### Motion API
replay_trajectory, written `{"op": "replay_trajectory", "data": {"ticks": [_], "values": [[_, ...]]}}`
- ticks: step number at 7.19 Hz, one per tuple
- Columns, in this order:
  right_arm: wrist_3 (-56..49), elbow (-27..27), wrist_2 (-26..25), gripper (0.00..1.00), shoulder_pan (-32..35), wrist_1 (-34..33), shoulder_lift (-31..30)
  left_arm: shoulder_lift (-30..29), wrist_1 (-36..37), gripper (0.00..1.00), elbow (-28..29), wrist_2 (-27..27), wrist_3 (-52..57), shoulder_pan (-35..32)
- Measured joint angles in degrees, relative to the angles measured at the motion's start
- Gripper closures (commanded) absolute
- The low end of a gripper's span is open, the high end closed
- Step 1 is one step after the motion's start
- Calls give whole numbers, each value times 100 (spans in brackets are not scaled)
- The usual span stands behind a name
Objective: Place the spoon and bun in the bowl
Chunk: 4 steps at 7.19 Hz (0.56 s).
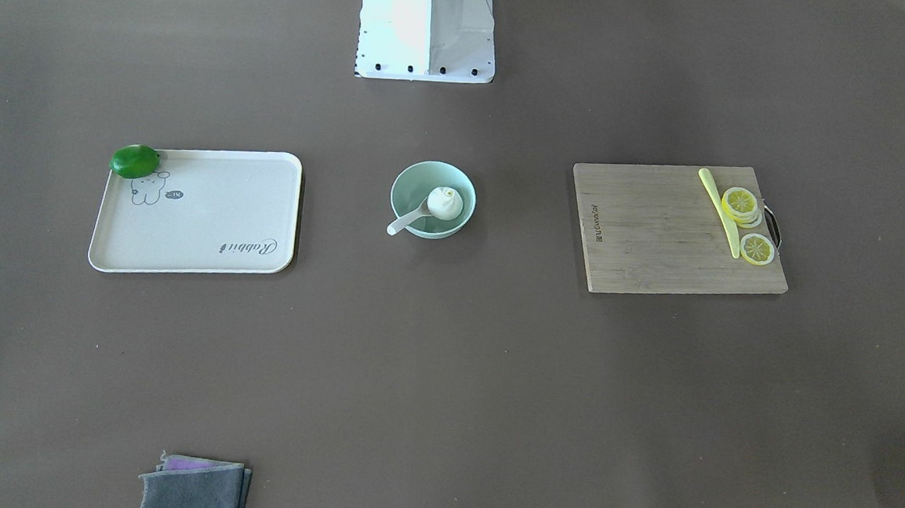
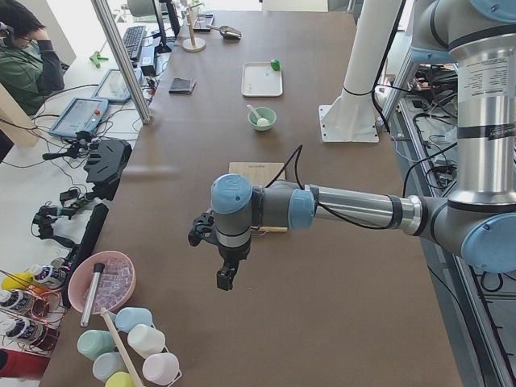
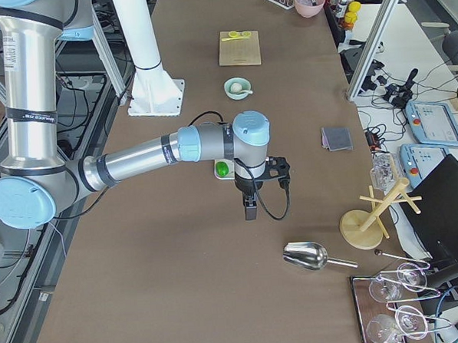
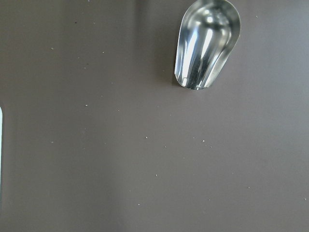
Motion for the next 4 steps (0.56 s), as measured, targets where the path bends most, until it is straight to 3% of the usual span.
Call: {"op": "replay_trajectory", "data": {"ticks": [4], "values": [[-7,-21,88,0,-9,0,-28,49,-20,1,-187,60,21,-22]]}}
